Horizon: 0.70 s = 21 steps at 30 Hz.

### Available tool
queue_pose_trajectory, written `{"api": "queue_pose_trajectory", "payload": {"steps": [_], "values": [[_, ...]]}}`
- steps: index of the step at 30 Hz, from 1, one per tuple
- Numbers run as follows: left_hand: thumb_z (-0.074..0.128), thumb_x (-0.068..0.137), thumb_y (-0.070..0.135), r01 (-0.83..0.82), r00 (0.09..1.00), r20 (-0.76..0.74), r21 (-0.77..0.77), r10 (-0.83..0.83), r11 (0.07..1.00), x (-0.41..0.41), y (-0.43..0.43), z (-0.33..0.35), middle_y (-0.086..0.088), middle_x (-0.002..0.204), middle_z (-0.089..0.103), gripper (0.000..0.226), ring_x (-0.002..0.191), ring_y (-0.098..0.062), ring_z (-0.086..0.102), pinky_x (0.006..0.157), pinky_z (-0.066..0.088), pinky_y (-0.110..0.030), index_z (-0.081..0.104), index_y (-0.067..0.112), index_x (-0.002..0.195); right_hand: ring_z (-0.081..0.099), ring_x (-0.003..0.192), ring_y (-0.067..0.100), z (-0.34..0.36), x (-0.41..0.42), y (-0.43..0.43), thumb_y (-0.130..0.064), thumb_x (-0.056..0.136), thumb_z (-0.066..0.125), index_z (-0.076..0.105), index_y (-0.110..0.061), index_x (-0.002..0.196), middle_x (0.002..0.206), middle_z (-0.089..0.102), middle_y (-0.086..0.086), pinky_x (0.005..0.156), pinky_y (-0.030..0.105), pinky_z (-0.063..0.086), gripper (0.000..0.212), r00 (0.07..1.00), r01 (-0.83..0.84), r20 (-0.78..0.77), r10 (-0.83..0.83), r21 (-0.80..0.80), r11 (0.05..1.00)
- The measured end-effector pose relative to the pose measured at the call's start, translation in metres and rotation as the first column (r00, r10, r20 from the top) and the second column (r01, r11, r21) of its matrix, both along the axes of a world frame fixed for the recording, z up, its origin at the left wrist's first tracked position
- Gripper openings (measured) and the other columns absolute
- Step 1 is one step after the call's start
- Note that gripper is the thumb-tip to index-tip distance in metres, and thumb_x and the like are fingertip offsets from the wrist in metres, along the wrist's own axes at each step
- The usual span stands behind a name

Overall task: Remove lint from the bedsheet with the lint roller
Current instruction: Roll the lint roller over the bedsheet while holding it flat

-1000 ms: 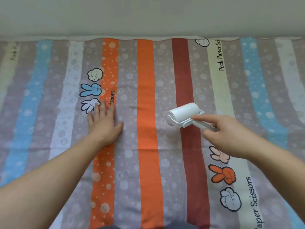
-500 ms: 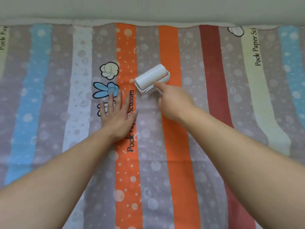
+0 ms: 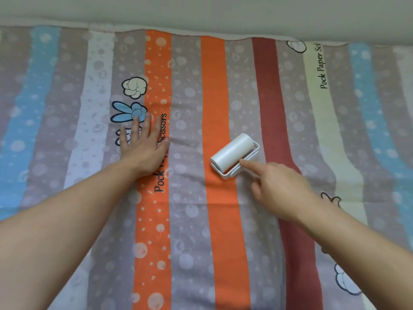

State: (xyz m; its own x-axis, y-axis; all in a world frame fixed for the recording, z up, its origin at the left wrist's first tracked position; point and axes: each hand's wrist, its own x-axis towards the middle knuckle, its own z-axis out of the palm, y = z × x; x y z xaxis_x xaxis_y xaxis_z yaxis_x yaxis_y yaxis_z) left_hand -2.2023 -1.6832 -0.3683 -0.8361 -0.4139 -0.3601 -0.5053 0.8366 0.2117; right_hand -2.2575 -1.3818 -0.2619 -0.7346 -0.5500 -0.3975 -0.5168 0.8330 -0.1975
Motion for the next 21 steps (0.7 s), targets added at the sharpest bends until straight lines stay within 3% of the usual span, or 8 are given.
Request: {"api": "queue_pose_trajectory", "payload": {"steps": [7, 12, 15, 17, 21], "values": [[0.021, 0.105, 0.054, 0.009, 1.0, -0.021, -0.047, -0.01, 0.999, 0.004, 0.008, 0.016, 0.004, 0.169, -0.014, 0.068, 0.154, -0.021, -0.02, 0.123, -0.014, -0.052, -0.006, 0.028, 0.162, 0.056, 0.106, 0.021, 0.021, 0.015, 0.039, -0.029, 0.091, 0.042, 0.032, -0.054, 0.14, 0.12, 0.059, -0.004, 0.066, 0.032, 0.041, 0.056, 0.999, 0.006, 0.035, -0.01, 0.094, 0.996], [0.024, 0.105, 0.05, -0.002, 1.0, -0.017, -0.057, 0.001, 0.998, 0.025, 0.017, 0.029, -0.003, 0.17, -0.01, 0.067, 0.155, -0.022, -0.017, 0.122, -0.014, -0.056, 0.002, 0.025, 0.163, 0.058, 0.102, 0.014, 0.051, 0.016, 0.061, -0.028, 0.092, 0.042, 0.038, -0.054, 0.138, 0.126, 0.06, -0.013, 0.07, 0.029, 0.046, 0.054, 0.99, -0.002, 0.136, -0.029, 0.22, 0.975], [0.024, 0.101, 0.061, -0.018, 0.999, 0.034, -0.091, 0.021, 0.996, 0.037, 0.01, 0.031, -0.002, 0.17, -0.012, 0.073, 0.154, -0.021, -0.02, 0.12, -0.015, -0.06, 0.001, 0.03, 0.162, 0.052, 0.072, -0.003, 0.08, 0.002, 0.061, -0.026, 0.091, 0.045, 0.042, -0.055, 0.134, 0.092, 0.055, -0.022, 0.056, 0.017, 0.035, 0.052, 0.982, -0.035, 0.19, -0.023, 0.299, 0.954], [0.024, 0.099, 0.068, -0.037, 0.998, 0.053, -0.081, 0.042, 0.996, 0.043, -0.003, 0.033, 0.0, 0.17, -0.013, 0.076, 0.154, -0.021, -0.021, 0.118, -0.016, -0.062, 0.0, 0.033, 0.162, 0.045, 0.057, -0.003, 0.096, -0.01, 0.051, -0.027, 0.089, 0.046, 0.047, -0.058, 0.127, 0.072, 0.045, -0.023, 0.049, 0.014, 0.031, 0.05, 0.984, -0.042, 0.176, -0.021, 0.343, 0.939], [0.022, 0.096, 0.074, -0.022, 0.998, 0.059, -0.045, 0.025, 0.999, 0.047, -0.033, 0.032, 0.005, 0.168, -0.018, 0.081, 0.152, -0.018, -0.027, 0.118, -0.017, -0.062, -0.001, 0.034, 0.162, 0.047, 0.054, -0.001, 0.12, -0.015, -0.006, -0.028, 0.088, 0.048, 0.051, -0.06, 0.12, 0.068, 0.049, -0.019, 0.047, 0.015, 0.031, 0.045, 0.991, -0.074, 0.129, 0.033, 0.332, 0.94]]}}
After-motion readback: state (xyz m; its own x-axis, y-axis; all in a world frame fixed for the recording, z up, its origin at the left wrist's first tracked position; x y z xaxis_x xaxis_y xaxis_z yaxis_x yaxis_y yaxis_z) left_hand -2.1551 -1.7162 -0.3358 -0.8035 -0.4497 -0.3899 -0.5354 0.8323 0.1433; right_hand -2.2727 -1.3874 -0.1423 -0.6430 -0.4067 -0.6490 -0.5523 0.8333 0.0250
